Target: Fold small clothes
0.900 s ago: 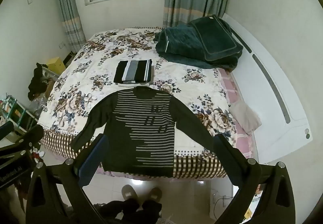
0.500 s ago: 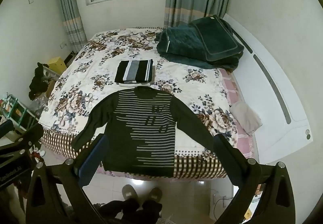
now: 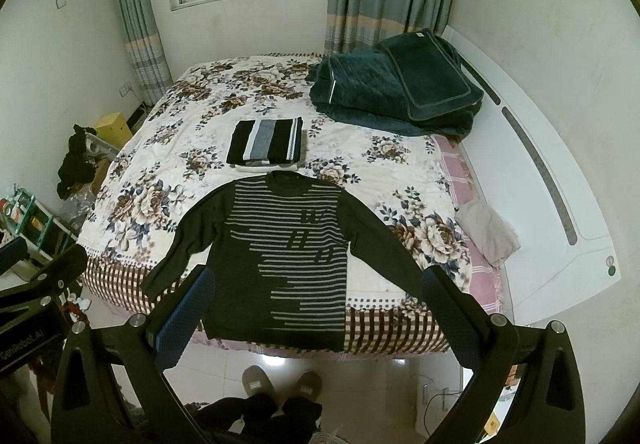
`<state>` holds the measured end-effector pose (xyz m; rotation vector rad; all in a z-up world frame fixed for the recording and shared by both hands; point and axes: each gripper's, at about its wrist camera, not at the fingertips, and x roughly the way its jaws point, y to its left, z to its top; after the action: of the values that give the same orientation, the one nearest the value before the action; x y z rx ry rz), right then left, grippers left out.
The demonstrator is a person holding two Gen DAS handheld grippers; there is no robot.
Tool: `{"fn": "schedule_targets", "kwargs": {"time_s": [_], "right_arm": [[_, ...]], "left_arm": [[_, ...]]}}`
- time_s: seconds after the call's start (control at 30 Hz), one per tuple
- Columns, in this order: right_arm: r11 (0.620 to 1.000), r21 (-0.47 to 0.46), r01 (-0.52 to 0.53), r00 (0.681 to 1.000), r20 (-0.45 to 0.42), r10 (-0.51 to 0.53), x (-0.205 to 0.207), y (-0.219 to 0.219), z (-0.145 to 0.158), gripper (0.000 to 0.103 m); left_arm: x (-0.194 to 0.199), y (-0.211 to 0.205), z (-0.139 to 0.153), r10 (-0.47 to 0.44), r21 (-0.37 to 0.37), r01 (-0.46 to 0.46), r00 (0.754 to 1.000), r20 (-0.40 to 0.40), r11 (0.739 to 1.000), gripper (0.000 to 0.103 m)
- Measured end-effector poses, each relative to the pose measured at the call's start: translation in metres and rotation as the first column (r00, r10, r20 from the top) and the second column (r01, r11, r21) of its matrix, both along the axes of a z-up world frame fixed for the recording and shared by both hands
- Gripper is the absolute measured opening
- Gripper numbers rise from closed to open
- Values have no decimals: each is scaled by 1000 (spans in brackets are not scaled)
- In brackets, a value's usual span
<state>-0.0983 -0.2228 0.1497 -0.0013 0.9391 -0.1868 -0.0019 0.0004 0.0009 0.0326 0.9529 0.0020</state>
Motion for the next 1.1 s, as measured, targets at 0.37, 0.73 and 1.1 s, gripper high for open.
{"fn": "schedule_targets", "kwargs": {"time_s": [0.37,0.73,1.1], "right_arm": [[1000,1,0,1000,1,0,2,0,0,103],[1000,-1,1,1000,0,-1,5,1,0,103],[1000,-1,1,1000,2,-1,7,1,0,103]], "left_arm": [[4,0,5,-4,1,4,1000,2,1000,103],[8,-5,8,-4,-4,4,1000,2,1000,103],[22,-21,11,-5,-13,5,1000,4,1000,103]]}}
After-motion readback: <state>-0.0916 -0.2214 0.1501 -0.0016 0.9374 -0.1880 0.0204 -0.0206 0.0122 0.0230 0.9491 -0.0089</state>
